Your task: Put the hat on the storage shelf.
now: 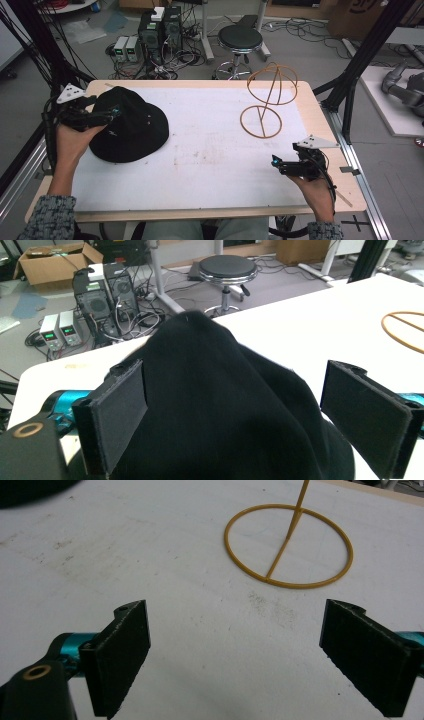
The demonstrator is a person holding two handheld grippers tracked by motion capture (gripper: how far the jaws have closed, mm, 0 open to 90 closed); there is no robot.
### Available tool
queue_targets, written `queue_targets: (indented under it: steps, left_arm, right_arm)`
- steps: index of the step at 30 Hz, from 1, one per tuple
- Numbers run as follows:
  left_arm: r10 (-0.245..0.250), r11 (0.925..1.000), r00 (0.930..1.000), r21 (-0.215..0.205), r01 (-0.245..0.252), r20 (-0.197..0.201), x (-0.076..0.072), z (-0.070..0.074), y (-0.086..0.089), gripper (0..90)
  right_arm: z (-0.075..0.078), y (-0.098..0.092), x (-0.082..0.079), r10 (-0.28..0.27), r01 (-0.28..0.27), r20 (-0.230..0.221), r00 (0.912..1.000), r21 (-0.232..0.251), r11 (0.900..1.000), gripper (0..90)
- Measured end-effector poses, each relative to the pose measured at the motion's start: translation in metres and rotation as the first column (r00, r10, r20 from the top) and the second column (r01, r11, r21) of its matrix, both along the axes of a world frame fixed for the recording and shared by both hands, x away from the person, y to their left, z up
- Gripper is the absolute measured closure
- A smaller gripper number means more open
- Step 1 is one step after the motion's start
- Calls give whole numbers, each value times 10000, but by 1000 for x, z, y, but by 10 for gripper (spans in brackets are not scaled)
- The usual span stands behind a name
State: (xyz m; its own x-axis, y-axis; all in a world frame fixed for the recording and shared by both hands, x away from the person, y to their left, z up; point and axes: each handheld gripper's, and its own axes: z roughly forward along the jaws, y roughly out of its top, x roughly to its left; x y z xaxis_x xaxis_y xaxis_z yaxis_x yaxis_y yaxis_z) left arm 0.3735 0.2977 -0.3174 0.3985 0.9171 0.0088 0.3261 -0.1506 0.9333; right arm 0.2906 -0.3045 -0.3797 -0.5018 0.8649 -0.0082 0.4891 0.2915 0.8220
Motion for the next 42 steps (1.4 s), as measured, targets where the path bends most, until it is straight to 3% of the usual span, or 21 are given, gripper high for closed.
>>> queue_targets:
  steps: [7, 12, 15, 23, 28, 42]
  left_arm:
    - [74, 9999, 9999, -92, -72, 157, 25, 6, -3, 119]
    - [192, 9998, 9998, -84, -192, 6, 40, 6, -5, 122]
    - [321, 9994, 9992, 141, -318, -253, 50, 3, -7, 122]
    - [399, 9984, 9982, 430, -380, -443, 60, 0, -11, 142]
    - [472, 9970, 9954, 647, -418, -838, 67, -7, -14, 148]
    - [542, 9980, 9900, 400, -493, -1304, 69, -17, -10, 190]
  right_arm:
    - [-2, 2, -2, 88, -89, -96, 9999, -67, 9999, 125]
    - [-2, 1, -3, 78, -78, -106, 9999, -16, 10000, 125]
    - [-1, 2, -4, 83, -83, -101, 9999, -31, 10000, 125]
    - [-2, 2, -5, 116, -117, -135, 9998, -69, 9999, 125]
    - [-3, 1, -6, 87, -88, -165, 9998, -54, 9999, 125]
    - [-1, -2, -9, 22, -22, -117, 9999, 16, 10000, 125]
